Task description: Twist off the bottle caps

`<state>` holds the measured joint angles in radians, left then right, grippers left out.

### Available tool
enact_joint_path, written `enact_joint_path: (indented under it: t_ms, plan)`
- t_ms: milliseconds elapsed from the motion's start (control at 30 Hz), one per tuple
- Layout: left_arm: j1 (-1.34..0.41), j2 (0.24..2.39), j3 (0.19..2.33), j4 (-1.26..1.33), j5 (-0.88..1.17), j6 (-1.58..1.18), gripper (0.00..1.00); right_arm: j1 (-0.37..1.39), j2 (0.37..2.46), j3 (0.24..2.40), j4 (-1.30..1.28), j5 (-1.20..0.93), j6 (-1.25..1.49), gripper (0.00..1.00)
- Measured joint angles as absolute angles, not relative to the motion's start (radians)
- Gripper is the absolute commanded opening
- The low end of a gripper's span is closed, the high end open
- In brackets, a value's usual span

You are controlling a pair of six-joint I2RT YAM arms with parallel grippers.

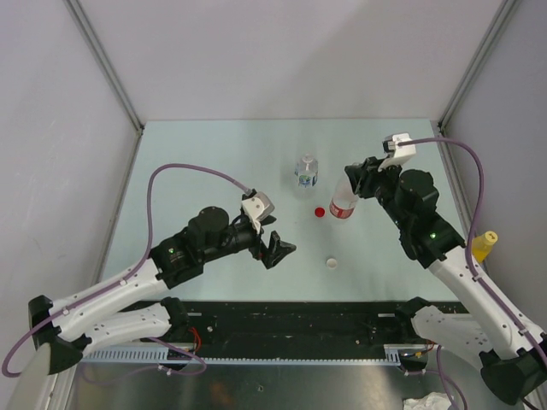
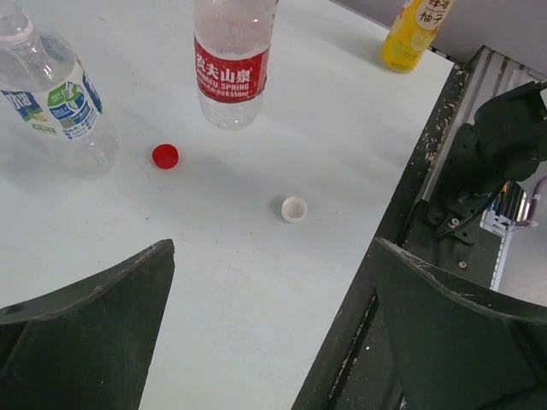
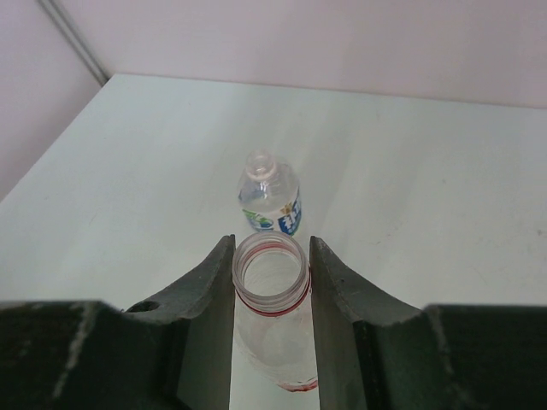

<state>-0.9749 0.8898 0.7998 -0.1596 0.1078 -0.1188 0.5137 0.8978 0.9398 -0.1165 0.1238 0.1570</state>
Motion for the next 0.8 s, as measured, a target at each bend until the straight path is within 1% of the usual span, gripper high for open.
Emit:
enact_joint_path:
  t_ms: [267, 533, 800]
  plan:
    - [-0.975, 0.915, 0.8, -0.159, 0.094, -0.104, 0.99, 0.516, 0.962, 0.94, -0.014, 0.192, 0.107, 0.0]
    - [-0.975, 0.947, 0.8, -0.159, 0.07, -0.093, 0.99, 0.512, 1.09, 0.94, 0.127, 0.246, 0.04, 0.0]
    - [-0.975, 0.972, 0.8, -0.16, 0.046, -0.075, 0.99, 0.42, 1.254, 0.94, 0.265, 0.197, 0.054, 0.0]
